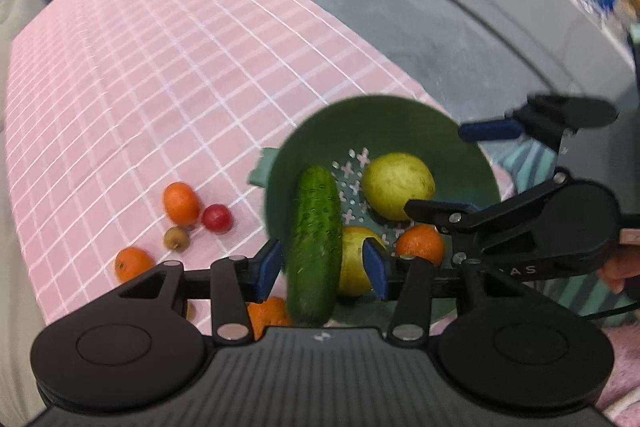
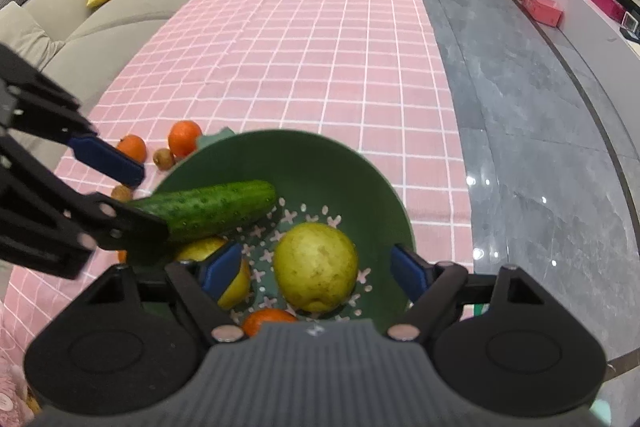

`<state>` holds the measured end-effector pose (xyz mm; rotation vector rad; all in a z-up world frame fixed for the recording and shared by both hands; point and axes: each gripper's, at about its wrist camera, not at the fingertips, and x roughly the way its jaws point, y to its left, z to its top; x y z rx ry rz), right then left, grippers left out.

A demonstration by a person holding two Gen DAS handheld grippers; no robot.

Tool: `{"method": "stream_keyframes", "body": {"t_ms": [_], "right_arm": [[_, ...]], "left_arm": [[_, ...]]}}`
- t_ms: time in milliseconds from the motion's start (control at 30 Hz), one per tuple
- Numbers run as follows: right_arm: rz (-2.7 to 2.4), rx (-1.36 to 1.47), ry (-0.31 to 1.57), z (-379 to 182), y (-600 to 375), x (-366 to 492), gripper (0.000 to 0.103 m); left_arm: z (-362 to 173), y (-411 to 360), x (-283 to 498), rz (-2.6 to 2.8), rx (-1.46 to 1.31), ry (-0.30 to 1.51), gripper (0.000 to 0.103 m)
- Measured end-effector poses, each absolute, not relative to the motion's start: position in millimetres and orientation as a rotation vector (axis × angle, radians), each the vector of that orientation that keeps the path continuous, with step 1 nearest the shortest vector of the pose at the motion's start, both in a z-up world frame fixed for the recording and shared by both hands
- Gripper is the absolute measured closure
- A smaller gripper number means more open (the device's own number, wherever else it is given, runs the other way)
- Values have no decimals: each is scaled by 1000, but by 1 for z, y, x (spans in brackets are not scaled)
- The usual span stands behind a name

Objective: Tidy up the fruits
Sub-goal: 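Release the cucumber into the colander with the left tool while the right tool reaches toward an orange, then grasp the large orange with the right tool and lift it toward the colander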

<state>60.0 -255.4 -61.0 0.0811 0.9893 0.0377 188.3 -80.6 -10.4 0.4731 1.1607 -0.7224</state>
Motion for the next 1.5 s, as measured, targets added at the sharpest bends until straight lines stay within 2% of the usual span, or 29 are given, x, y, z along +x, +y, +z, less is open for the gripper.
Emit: {"method": "stream_keyframes", "body": {"t_ms": [367,467,633,767,1000,1433,1500], "right_arm": [[53,87,938,-43,-219,40,25],[73,60,915,-38,-202,33,31],[137,-11,869,-32,-169,21,40],[229,-70,849,-32,-141,10,51],[317,-220,863,-50,-90,11,58],[290,-622,846,-112,-32,33,60],[282,-664,832,-117,-28,35,56]], "left_arm": [[10,2,163,-587,206,1043,48],[1,22,160,-574,183,1047,48],[-13,52,151,-522,149,1039,58],[-28,60,147,-495,157,1074,65],[-42,75,142,-459,149,1075,66],[-78,101,153,-362,104,1158,66],[-77,100,153,-370,107,1152,66]]}}
